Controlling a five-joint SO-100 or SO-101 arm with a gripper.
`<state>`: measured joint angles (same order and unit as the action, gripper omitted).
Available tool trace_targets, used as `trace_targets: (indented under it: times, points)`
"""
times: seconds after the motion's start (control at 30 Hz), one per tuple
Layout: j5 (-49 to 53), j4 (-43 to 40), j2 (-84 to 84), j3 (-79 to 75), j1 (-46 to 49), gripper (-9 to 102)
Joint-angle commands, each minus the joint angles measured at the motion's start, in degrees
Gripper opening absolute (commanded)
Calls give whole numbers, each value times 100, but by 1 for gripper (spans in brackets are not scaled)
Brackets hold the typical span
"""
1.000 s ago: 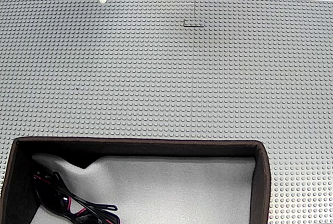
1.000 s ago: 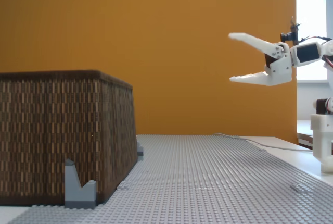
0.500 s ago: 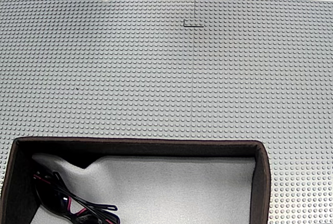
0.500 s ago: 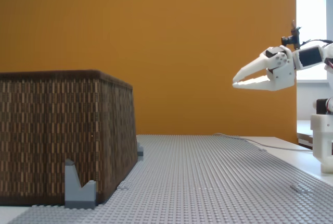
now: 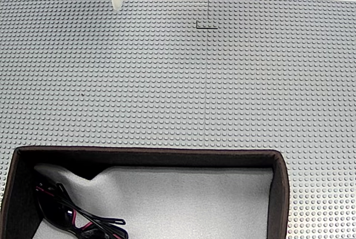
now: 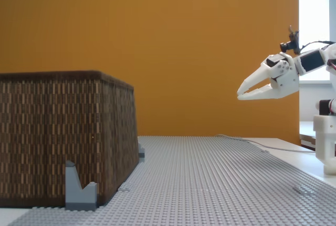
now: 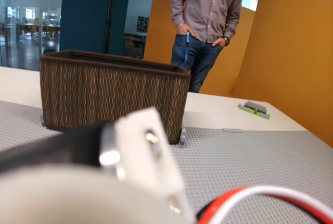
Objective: Grasp a glasses and put it in the bin.
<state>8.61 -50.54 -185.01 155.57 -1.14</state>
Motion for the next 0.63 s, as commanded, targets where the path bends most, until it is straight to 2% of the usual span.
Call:
trace_targets:
  times: [0.0, 0.6]
  points:
    - [123, 26, -62, -9, 53, 0]
    - [387, -387, -158, 26, 105, 0]
